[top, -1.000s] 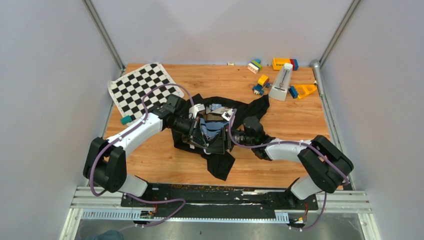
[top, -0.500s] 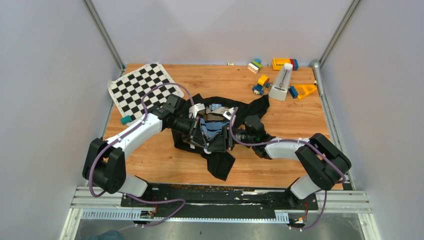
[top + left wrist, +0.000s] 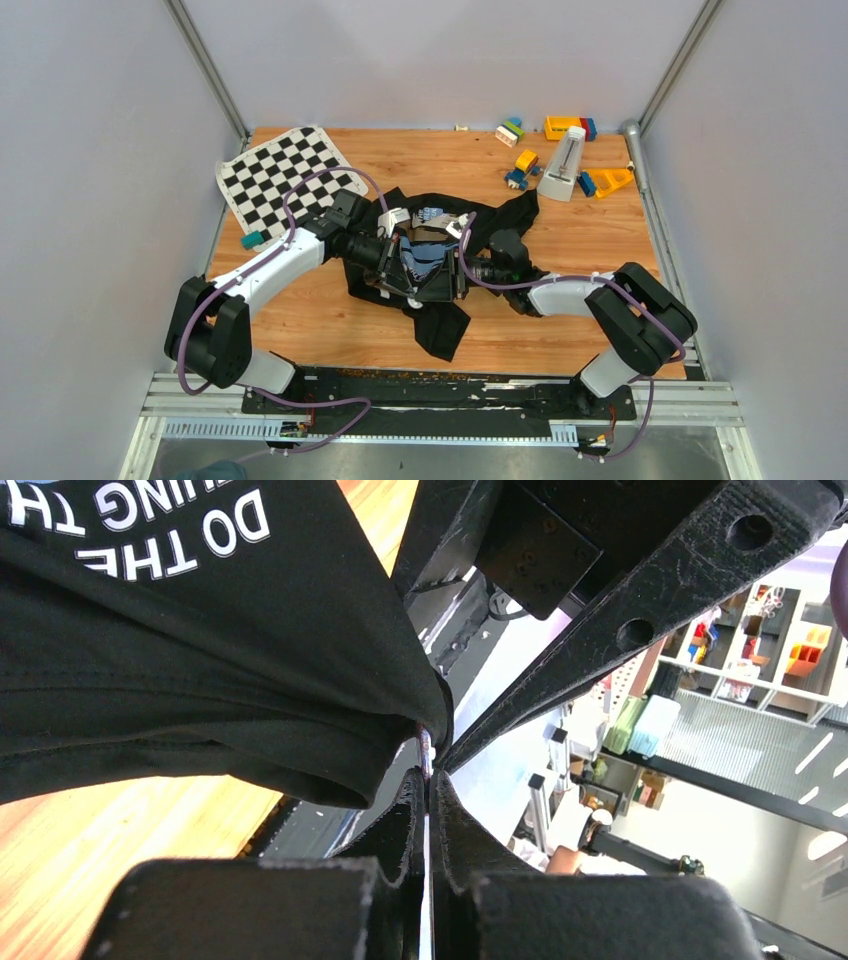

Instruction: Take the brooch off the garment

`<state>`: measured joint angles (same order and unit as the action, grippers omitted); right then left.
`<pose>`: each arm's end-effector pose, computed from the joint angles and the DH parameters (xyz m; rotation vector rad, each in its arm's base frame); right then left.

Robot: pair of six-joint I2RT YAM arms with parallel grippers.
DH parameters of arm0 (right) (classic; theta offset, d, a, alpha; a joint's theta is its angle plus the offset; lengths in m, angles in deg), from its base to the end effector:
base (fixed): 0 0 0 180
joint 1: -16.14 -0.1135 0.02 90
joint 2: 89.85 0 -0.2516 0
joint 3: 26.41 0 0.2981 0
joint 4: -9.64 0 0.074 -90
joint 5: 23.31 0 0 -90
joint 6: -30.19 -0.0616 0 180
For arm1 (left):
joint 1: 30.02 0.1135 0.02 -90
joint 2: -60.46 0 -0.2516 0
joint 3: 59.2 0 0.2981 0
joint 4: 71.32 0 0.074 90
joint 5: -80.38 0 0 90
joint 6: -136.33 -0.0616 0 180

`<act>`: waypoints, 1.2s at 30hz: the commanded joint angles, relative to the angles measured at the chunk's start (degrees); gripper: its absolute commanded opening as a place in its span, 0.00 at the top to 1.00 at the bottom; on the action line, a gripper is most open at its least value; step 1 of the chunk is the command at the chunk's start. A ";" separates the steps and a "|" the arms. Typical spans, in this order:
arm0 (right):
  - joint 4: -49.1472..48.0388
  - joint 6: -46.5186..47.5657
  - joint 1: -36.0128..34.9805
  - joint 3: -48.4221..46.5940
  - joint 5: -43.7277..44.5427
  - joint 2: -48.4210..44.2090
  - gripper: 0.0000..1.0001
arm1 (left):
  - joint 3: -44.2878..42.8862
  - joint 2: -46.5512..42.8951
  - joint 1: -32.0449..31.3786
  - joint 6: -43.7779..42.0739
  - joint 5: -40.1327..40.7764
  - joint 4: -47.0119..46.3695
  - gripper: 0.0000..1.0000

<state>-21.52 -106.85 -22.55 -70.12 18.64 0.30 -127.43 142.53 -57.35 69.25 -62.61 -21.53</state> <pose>0.2346 0.2465 0.1187 -0.5451 2.0899 1.7299 0.2653 -0.1925 0.1919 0.4247 2.7225 -1.5074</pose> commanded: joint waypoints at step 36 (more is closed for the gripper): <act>12.48 9.08 0.29 -2.25 15.18 -4.34 0.40 | -9.01 -11.04 13.68 6.59 36.63 1.26 1.00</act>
<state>-10.63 -99.97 -22.40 -71.30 30.84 -2.81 -133.14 134.57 -47.58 74.21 -32.51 -18.15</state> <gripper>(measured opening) 0.608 0.007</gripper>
